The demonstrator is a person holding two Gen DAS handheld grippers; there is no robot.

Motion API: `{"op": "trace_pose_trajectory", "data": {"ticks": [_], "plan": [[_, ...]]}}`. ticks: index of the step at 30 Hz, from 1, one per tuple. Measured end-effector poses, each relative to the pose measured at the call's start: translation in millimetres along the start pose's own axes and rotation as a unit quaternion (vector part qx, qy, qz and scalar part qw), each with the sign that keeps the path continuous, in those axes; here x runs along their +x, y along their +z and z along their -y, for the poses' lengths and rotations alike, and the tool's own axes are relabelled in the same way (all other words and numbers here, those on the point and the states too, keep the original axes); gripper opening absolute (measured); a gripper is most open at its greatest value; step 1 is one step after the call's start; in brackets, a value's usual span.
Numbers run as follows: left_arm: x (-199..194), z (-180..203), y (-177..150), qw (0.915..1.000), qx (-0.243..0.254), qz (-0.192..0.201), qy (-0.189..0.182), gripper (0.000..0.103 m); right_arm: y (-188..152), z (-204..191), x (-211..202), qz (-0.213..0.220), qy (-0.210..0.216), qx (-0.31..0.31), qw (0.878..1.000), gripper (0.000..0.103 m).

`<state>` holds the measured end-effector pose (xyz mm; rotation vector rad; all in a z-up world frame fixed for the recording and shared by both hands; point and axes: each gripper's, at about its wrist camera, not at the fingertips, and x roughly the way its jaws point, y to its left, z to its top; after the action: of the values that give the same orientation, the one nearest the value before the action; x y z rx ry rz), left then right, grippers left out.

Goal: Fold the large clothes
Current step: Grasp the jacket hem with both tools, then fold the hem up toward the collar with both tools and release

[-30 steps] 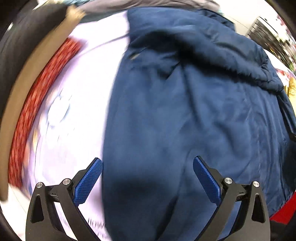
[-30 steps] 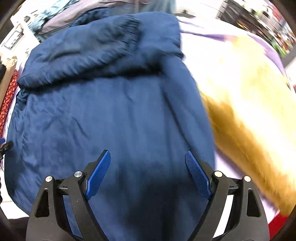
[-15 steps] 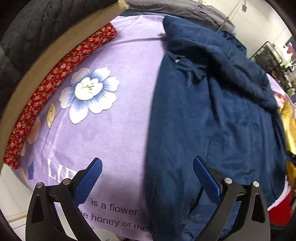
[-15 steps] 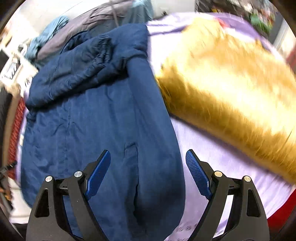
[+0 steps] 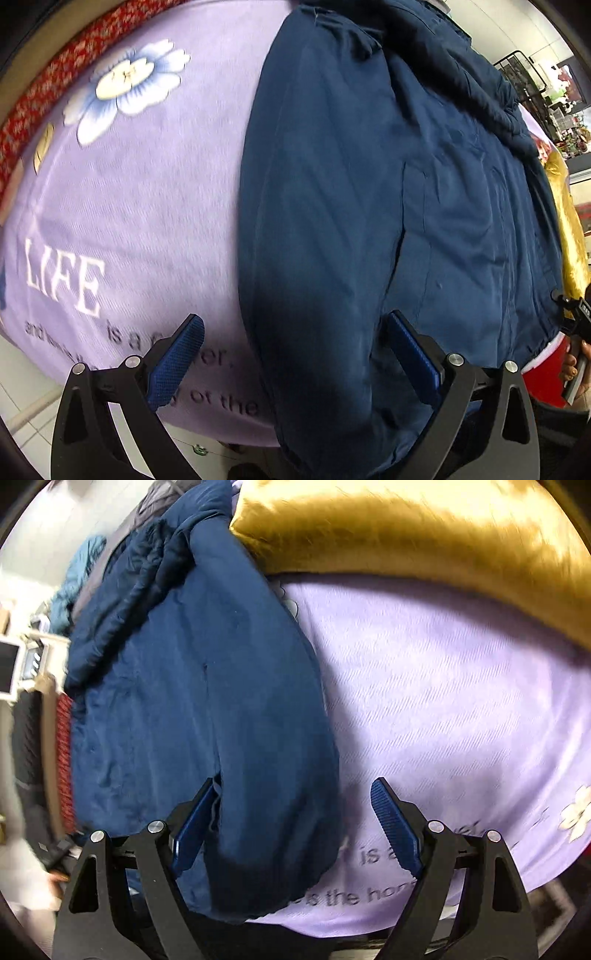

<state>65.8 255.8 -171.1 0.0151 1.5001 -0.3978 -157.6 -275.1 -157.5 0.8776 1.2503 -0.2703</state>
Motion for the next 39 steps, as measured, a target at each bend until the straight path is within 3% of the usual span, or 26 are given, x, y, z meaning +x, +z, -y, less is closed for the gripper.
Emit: {"op": "trace_pose_trajectory", "data": {"ticks": [4, 7, 10, 11, 13, 14, 17, 21, 30, 35, 39], "plan": [[3.9, -2.8, -3.9, 0.9996, -0.009, -0.006, -0.025, 0.096, -2.9, -6.3, 6.5, -0.019, 0.023, -0.013, 0.999, 0.083], [10.5, -1.0, 0.4, 0.9993, -0.014, -0.007, -0.033, 0.093, -4.3, -21.7, 21.0, -0.044, 0.009, -0.049, 0.998, 0.083], [14.7, 12.7, 7.0, 0.9991, -0.004, -0.010, -0.040, 0.077, -5.0, -41.1, 34.7, -0.056, -0.026, -0.090, 0.994, 0.082], [14.9, 15.7, 7.7, 0.9992, 0.000, -0.012, -0.038, 0.072, -5.5, -42.6, 37.2, -0.058, -0.030, -0.097, 0.993, 0.072], [16.5, 21.6, 8.8, 0.9993, 0.011, -0.019, -0.031, 0.067, -6.5, -46.7, 41.8, -0.063, -0.040, -0.110, 0.991, 0.063], [17.0, 22.4, 8.6, 0.9992, 0.012, -0.019, -0.033, 0.064, -7.0, -47.8, 41.9, -0.063, -0.038, -0.115, 0.991, 0.052], [13.2, 19.4, 6.9, 0.9986, 0.005, -0.019, -0.048, 0.047, -8.8, -50.2, 36.4, -0.068, -0.023, -0.131, 0.989, 0.037], [4.0, 20.4, 5.1, 0.9984, 0.019, -0.016, -0.051, 0.029, -10.5, -54.9, 26.9, -0.070, -0.002, -0.138, 0.988, 0.029], [-15.3, 41.0, 1.3, 0.9959, 0.085, -0.009, -0.031, 0.017, -16.4, -72.1, 13.9, -0.078, 0.018, -0.170, 0.982, 0.021], [-25.8, 37.9, -11.6, 0.9951, 0.091, -0.023, -0.031, 0.017, -27.3, -70.0, 9.1, -0.102, 0.030, -0.171, 0.979, 0.020], [-27.0, 30.5, -26.3, 0.9964, 0.067, -0.037, -0.036, 0.017, -46.3, -58.4, 6.1, -0.128, 0.046, -0.150, 0.979, 0.020]]}}
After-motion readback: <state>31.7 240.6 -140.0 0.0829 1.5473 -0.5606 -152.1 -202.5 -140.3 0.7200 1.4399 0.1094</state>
